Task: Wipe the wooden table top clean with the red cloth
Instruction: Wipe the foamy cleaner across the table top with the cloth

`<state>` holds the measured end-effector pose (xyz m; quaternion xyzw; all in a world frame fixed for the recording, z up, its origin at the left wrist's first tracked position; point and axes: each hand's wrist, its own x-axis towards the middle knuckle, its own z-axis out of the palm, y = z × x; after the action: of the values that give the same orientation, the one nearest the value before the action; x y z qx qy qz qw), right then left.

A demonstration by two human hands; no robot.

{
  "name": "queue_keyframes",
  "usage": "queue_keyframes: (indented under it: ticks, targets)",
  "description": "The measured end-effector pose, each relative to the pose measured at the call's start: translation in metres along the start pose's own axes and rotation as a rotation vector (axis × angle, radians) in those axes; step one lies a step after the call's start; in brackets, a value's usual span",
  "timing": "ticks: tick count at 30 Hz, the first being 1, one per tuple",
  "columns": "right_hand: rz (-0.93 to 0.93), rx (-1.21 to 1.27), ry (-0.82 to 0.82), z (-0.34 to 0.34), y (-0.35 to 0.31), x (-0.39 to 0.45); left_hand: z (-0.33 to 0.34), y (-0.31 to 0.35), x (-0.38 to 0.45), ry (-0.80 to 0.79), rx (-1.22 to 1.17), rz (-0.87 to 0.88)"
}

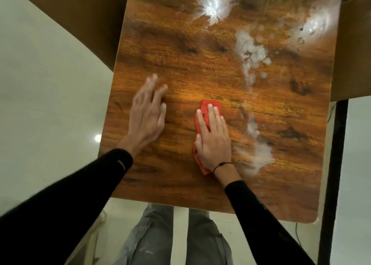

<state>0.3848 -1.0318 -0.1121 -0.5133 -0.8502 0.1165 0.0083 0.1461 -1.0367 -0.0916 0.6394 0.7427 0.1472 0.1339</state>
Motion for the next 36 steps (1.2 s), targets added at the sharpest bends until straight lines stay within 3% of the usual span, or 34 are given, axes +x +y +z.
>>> queue_keyframes:
  ticks: [5,10,15,19,24,29,36]
  targets:
    - [0.026,-0.022,-0.008,-0.016,0.018,0.046,0.020,0.013,-0.054,-0.092,0.007,-0.095]
    - [-0.146,-0.020,-0.023,-0.011,-0.009,0.070,0.031,0.007,-0.057,-0.047,0.049,-0.090]
    - [-0.395,0.009,-0.091,-0.003,-0.022,0.030,0.031,0.011,-0.058,-0.012,0.030,-0.099]
    - [-0.484,-0.045,-0.140,0.003,0.003,-0.019,0.032,0.013,-0.059,-0.005,0.031,-0.107]
    - [-0.278,-0.029,-0.110,-0.008,0.042,-0.029,0.036,0.007,-0.060,-0.014,0.037,-0.105]
    - [-0.127,-0.009,-0.059,-0.017,0.045,0.021,0.036,0.005,-0.061,-0.017,0.032,-0.094]
    - [-0.250,-0.029,-0.033,-0.011,0.024,0.046,0.037,0.009,-0.059,0.005,0.052,-0.089]
